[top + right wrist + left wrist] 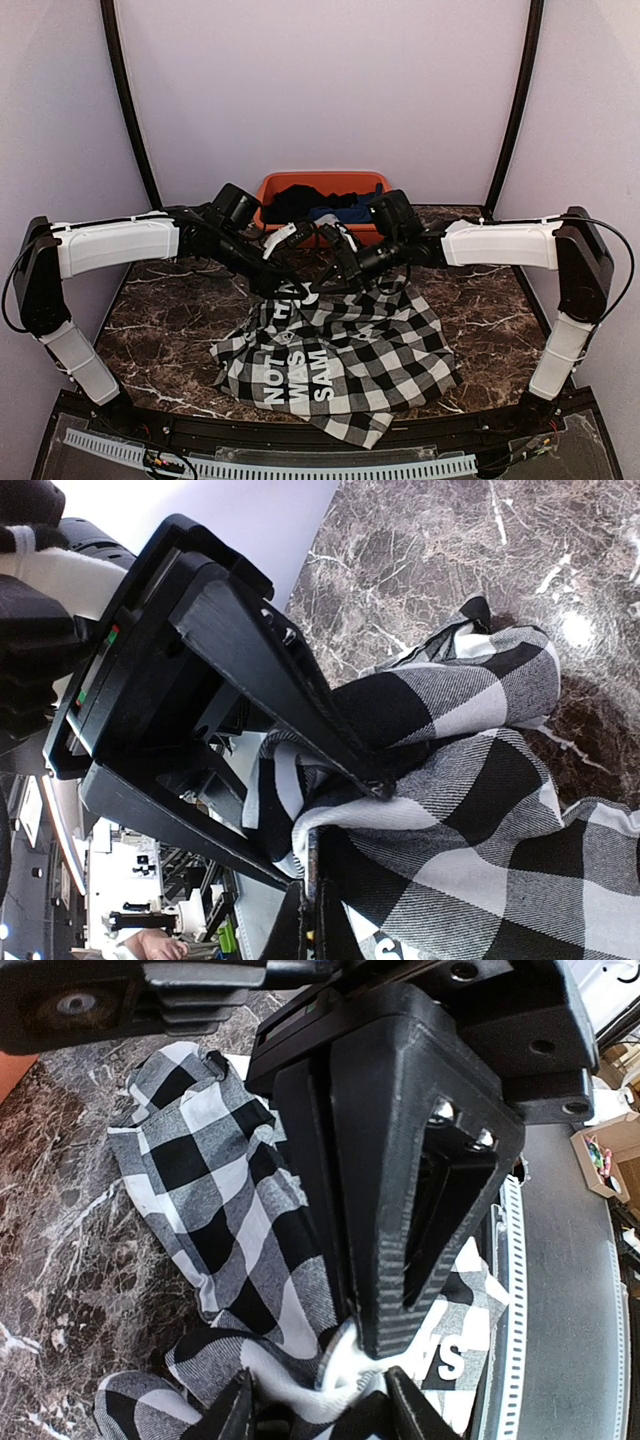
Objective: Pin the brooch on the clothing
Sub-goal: Pin the brooch onto the flattened clothing.
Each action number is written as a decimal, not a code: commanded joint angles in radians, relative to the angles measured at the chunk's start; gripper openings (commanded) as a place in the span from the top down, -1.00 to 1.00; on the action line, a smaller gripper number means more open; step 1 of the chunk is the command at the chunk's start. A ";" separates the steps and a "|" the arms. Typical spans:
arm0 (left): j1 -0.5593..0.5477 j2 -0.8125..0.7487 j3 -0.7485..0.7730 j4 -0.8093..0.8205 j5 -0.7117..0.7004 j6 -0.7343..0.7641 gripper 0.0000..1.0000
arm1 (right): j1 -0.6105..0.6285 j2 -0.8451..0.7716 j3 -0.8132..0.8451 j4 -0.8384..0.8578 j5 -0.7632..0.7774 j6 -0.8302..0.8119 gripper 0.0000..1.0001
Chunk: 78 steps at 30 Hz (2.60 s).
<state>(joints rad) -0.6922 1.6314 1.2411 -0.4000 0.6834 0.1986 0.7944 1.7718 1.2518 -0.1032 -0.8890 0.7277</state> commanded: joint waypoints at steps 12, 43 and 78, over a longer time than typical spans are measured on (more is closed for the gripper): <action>-0.003 0.023 0.018 -0.077 -0.116 0.019 0.24 | 0.035 -0.007 0.072 -0.059 0.052 -0.103 1.00; 0.044 -0.067 -0.068 0.068 0.154 -0.014 0.14 | -0.008 -0.032 -0.027 0.157 -0.098 0.030 1.00; 0.065 -0.027 -0.062 0.128 0.218 -0.085 0.16 | -0.031 -0.021 -0.026 0.214 -0.117 0.095 1.00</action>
<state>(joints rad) -0.6312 1.5936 1.1728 -0.2653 0.8799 0.1192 0.7589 1.7725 1.1915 0.1024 -1.0138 0.8463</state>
